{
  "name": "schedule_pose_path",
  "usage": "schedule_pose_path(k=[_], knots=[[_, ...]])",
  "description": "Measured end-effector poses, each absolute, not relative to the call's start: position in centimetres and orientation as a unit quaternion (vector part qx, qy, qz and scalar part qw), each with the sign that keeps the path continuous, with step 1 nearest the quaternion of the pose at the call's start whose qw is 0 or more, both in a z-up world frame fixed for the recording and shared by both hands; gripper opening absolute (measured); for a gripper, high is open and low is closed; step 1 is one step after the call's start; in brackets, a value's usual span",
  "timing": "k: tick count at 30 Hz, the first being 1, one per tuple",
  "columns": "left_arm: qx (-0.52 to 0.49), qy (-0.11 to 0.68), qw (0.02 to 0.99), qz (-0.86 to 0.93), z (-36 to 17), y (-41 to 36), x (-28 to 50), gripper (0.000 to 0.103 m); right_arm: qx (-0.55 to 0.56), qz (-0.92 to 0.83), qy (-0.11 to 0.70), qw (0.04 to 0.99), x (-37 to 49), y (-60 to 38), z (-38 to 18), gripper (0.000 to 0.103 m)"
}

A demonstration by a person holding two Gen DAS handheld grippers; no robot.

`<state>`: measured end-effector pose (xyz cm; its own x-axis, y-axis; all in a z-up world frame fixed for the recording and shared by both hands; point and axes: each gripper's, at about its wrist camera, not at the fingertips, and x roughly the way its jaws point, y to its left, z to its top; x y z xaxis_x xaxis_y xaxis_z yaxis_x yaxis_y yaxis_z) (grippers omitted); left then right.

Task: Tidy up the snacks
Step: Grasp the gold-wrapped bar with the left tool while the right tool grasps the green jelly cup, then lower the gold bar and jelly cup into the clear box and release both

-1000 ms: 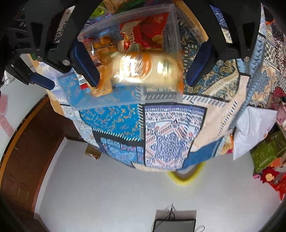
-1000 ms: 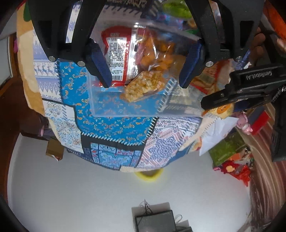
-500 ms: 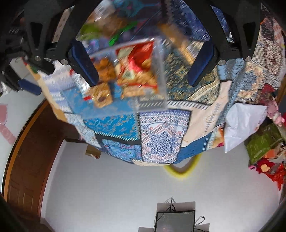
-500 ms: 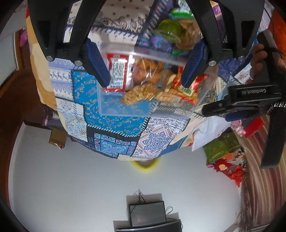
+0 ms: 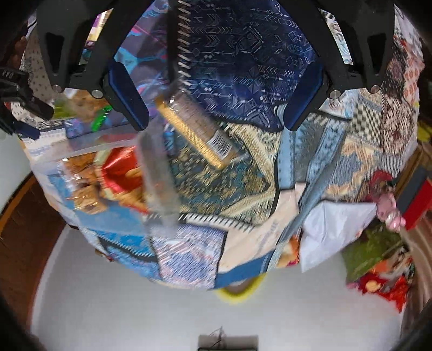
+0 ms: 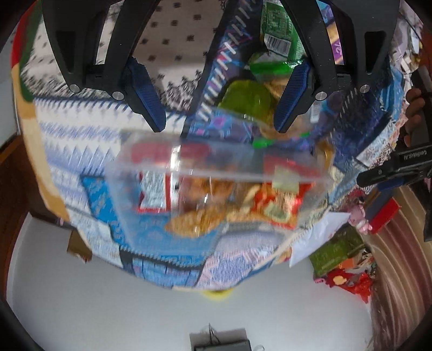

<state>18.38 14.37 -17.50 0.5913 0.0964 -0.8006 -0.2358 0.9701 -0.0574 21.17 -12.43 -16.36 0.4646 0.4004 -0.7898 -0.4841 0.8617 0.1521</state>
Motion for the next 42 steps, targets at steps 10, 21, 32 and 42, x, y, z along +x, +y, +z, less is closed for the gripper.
schedule_pose_path(k=[10,21,32,42], knots=[[-0.093,0.463,0.874,0.111,-21.8,14.3,22.6,0.099,-0.033,0.263,0.474,0.84,21.5,-11.3,-18.7,0.079],[-0.144,0.476,0.864,0.077,-24.5,15.5,23.3,0.056,-0.035,0.29,0.478,0.828,21.7,-10.0,-19.6,0.055],[-0.15,0.472,0.866,0.066,-23.0,15.3,20.2,0.036,-0.019,0.265,0.454,0.85,21.1,-12.4,-18.1,0.054],[-0.145,0.443,0.883,0.055,-18.6,14.8,16.4,0.035,-0.01,0.255,0.41,0.876,20.7,-14.3,-14.3,0.054]])
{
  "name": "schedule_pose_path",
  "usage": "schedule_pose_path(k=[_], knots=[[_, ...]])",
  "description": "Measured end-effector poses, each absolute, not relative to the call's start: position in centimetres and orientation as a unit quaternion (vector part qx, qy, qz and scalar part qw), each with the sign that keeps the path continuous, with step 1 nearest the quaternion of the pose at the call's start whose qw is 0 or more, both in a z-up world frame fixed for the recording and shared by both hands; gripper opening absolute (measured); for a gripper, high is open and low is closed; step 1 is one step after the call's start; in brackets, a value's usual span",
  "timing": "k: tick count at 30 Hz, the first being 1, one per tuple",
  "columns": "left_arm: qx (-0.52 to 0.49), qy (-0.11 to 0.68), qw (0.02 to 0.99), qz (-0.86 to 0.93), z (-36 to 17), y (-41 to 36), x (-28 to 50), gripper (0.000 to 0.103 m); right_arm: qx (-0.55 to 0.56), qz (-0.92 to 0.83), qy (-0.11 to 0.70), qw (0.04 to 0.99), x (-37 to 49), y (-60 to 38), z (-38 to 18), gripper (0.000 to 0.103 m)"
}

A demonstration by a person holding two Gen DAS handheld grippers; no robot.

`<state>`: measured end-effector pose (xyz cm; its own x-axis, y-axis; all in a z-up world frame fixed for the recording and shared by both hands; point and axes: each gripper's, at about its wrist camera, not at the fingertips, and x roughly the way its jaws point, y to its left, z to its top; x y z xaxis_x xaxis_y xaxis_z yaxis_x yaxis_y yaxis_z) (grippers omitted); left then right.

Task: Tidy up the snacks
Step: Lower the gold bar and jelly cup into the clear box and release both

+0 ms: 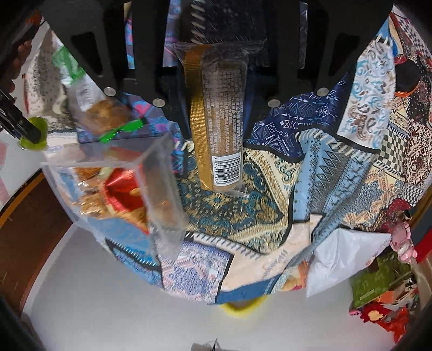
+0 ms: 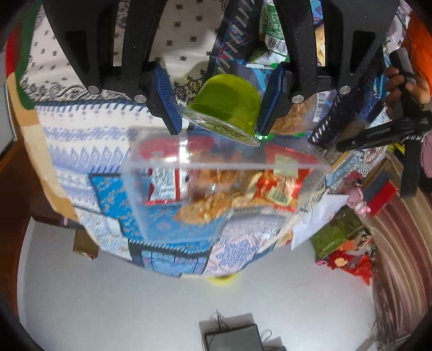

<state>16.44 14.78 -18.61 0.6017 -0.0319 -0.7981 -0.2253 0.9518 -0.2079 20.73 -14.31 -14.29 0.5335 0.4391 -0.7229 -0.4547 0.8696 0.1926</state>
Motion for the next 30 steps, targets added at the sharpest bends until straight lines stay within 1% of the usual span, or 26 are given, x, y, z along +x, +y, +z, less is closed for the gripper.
schedule_pose_path(k=[8,14,21,30], knots=[[-0.138,0.403,0.904,0.027,-13.5,13.2,15.9,0.035,-0.01,0.251,0.377,0.892,21.1,-15.0,-11.8,0.054],[-0.119,0.386,0.915,0.005,-11.6,11.0,17.7,0.035,-0.003,0.244,0.362,0.9,22.2,-15.3,-10.8,0.054],[-0.119,0.388,0.914,-0.029,-11.7,8.2,20.8,0.035,-0.002,0.232,0.357,0.905,24.0,-15.6,-10.9,0.055],[-0.108,0.394,0.91,-0.07,-13.0,4.7,25.1,0.035,0.006,0.224,0.377,0.899,26.5,-15.5,-13.2,0.054]])
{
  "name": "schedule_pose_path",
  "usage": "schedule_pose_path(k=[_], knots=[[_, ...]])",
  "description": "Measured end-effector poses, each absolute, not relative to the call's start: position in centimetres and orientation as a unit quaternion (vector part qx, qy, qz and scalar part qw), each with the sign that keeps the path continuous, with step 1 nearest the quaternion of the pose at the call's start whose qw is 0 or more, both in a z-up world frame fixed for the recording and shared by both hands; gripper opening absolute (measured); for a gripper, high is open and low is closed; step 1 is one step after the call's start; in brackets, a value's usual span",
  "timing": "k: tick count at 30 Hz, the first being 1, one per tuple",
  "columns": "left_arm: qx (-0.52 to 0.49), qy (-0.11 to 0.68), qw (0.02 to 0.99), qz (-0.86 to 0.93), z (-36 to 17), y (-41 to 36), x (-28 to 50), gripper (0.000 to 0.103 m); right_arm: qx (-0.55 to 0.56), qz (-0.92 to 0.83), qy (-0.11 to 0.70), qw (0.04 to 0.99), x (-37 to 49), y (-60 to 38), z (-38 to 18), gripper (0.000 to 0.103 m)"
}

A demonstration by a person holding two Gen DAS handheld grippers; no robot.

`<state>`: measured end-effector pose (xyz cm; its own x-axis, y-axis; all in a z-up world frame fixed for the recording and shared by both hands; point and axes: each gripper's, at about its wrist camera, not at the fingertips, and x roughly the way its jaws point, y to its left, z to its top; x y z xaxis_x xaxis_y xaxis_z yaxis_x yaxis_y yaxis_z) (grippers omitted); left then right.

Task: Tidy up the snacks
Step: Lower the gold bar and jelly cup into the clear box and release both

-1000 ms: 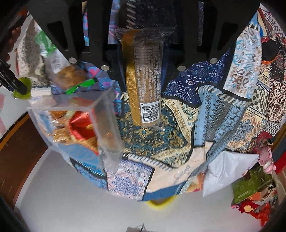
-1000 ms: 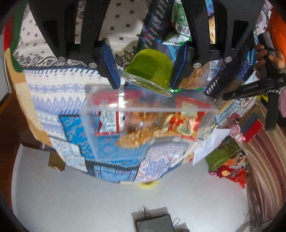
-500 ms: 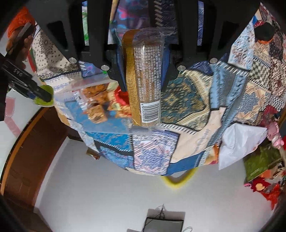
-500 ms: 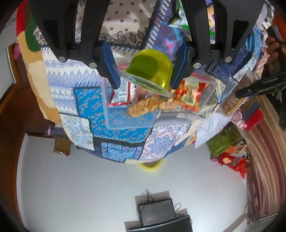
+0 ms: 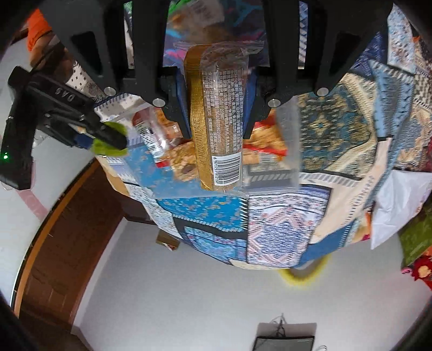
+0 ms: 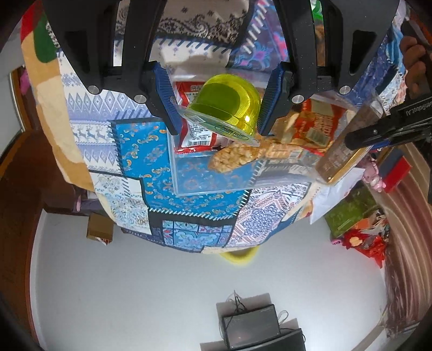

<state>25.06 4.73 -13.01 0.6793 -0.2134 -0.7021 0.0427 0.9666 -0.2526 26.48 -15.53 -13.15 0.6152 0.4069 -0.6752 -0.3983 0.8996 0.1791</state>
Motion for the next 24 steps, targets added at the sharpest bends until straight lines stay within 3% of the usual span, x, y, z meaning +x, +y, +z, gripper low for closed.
schedule_pose_path(k=[16,17,20,24], knots=[[-0.101,0.405,0.907,-0.059,-15.7,2.6,29.9,0.038,-0.02,0.223,0.389,0.894,28.3,-14.6,-14.9,0.055],[-0.096,0.399,0.91,-0.061,-15.5,2.5,29.6,0.039,-0.021,0.224,0.388,0.894,28.1,-14.5,-14.7,0.057],[-0.083,0.377,0.919,-0.076,-14.0,2.2,28.2,0.054,-0.018,0.23,0.388,0.892,28.0,-14.6,-14.3,0.066],[-0.068,0.364,0.926,-0.066,-12.3,2.3,26.8,0.056,-0.014,0.229,0.384,0.894,27.4,-14.9,-13.6,0.067]])
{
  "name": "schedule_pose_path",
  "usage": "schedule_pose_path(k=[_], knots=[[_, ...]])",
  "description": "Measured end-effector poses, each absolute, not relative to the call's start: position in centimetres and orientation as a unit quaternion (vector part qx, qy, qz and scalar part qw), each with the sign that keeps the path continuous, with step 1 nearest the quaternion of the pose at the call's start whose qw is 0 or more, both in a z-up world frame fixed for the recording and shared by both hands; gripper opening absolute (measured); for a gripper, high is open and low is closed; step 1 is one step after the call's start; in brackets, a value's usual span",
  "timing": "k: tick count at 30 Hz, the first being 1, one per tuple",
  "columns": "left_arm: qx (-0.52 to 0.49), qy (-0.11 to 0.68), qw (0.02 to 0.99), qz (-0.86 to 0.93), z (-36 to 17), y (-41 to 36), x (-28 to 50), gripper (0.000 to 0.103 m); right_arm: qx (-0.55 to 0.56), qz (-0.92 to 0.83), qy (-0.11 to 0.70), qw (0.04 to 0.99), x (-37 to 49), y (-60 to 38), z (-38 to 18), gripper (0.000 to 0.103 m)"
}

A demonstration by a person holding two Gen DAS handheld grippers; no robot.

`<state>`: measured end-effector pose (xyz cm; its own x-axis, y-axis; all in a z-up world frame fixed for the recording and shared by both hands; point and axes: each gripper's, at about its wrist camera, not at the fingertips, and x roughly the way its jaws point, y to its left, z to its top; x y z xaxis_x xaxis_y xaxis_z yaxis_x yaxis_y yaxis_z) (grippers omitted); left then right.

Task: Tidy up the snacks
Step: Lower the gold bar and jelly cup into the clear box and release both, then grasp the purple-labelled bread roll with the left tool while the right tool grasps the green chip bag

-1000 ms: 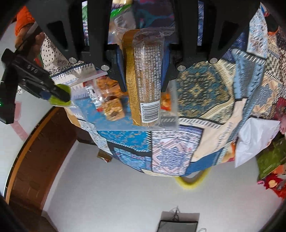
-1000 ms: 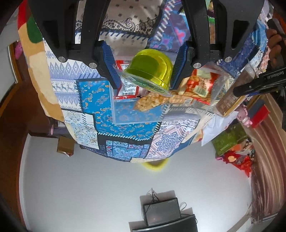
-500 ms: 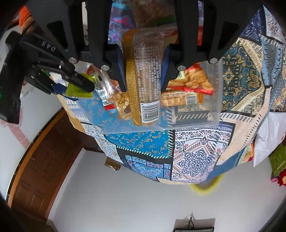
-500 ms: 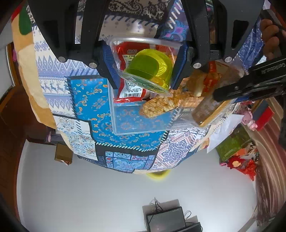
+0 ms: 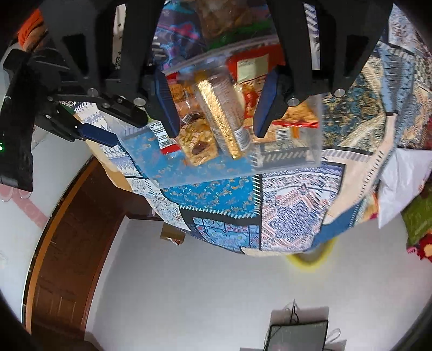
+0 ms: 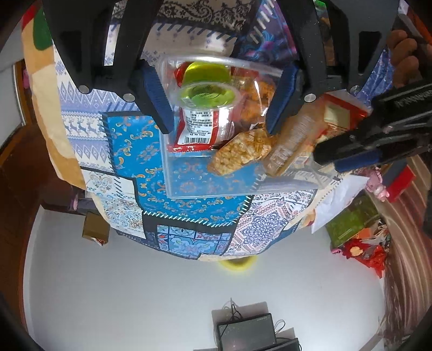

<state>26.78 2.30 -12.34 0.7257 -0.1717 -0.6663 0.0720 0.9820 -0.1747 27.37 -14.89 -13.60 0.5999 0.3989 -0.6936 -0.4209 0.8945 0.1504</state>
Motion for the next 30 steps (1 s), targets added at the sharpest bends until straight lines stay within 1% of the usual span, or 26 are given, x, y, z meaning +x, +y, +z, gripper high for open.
schedule_pose_path(k=[3,6,9,15,21,25,30], knots=[[-0.075,0.365,0.926,-0.057,-11.7,2.9,25.5,0.06,-0.01,0.235,0.384,0.893,26.6,-15.1,-13.1,0.067],[-0.08,0.371,0.924,-0.05,-11.7,3.8,23.9,0.06,-0.018,0.24,0.381,0.893,25.5,-15.1,-12.5,0.068],[-0.083,0.383,0.919,-0.038,-12.3,4.6,22.1,0.061,-0.023,0.241,0.377,0.894,24.5,-15.2,-12.1,0.072],[-0.079,0.418,0.905,-0.018,-14.3,5.8,18.7,0.062,-0.018,0.257,0.381,0.888,22.1,-15.0,-12.1,0.072],[-0.085,0.446,0.891,-0.004,-16.8,7.1,14.8,0.062,-0.021,0.272,0.405,0.873,19.4,-14.4,-13.6,0.072],[-0.081,0.463,0.882,0.011,-18.5,7.9,12.9,0.062,-0.014,0.293,0.438,0.85,17.7,-13.6,-15.2,0.072],[-0.107,0.476,0.873,0.019,-20.1,9.1,11.2,0.062,-0.024,0.306,0.465,0.83,15.9,-12.2,-17.2,0.072]])
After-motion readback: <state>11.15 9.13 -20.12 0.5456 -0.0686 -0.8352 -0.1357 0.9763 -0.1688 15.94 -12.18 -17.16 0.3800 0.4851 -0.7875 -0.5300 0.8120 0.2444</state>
